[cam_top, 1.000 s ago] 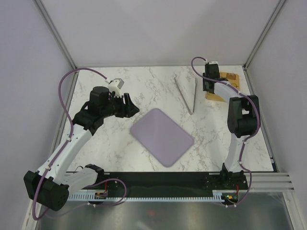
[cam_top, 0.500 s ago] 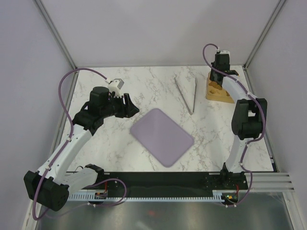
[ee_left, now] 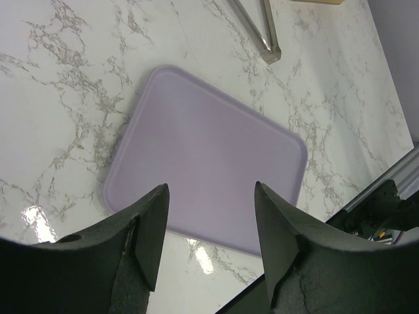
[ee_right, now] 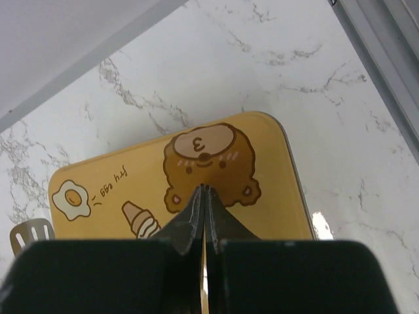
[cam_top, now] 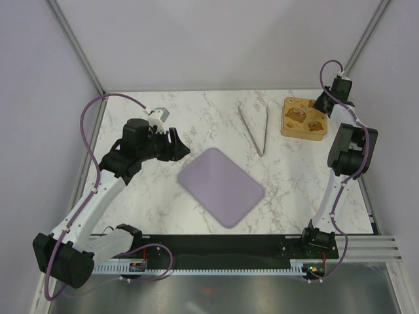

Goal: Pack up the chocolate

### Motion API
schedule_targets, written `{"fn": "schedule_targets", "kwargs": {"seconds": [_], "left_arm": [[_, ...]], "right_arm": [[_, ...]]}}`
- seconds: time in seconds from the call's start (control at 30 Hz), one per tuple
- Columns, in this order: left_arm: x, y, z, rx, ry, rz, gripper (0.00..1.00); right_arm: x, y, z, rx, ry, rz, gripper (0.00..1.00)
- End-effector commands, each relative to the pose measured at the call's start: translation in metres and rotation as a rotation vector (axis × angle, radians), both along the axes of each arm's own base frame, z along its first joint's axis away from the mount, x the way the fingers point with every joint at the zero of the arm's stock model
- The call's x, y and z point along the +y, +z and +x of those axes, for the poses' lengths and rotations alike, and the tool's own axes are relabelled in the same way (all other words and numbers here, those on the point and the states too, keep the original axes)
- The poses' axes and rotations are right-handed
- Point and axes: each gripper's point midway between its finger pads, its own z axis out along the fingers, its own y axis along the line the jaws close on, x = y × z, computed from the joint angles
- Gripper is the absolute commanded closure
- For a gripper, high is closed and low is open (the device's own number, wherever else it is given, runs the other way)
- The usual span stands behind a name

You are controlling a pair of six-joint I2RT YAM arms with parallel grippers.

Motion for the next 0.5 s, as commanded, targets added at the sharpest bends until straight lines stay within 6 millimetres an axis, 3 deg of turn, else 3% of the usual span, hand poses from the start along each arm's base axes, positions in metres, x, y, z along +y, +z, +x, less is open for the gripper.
{"fn": "schedule_targets", "kwargs": {"seconds": [0.0,0.1,0.17,0.2,0.23,0.3,0.33,0.37,0.43,0.47], "left_arm": [[0.004,0.010,0.007,-0.073,0.001,0.016,0.37],[0.003,0.008,0.008,-0.066,0.000,0.019,0.37],[0.003,0.008,0.008,-0.064,0.000,0.018,0.37],[0.003,0.008,0.008,-0.064,0.000,0.018,0.37],[0.003,0.008,0.008,-0.064,-0.002,0.017,0.37],[0.003,0.008,0.008,-0.068,0.000,0.019,0.37],[0.003,0.010,0.007,-0.072,-0.001,0.016,0.37],[0.004,0.009,0.007,-0.070,0.002,0.017,0.37],[0.004,0.011,0.006,-0.075,0.000,0.014,0.37],[0.003,0.011,0.006,-0.072,-0.003,0.011,0.37]], "right_arm": [[0.012,-0.022,-0.001,0.018,0.066,0.102,1.00],[0.005,0.001,0.006,-0.027,0.069,0.064,1.00],[0.001,0.031,0.009,-0.071,0.060,0.033,1.00],[0.000,0.040,0.007,-0.078,0.051,0.025,1.00],[-0.007,0.063,0.003,-0.103,0.011,-0.006,1.00],[-0.011,0.073,-0.011,-0.076,-0.037,-0.035,1.00],[-0.019,0.092,-0.020,-0.091,-0.090,-0.073,1.00],[-0.021,0.085,-0.031,-0.064,-0.109,-0.080,1.00],[-0.026,0.093,-0.043,-0.063,-0.139,-0.106,1.00],[-0.027,0.080,-0.051,-0.031,-0.147,-0.108,1.00]]}}
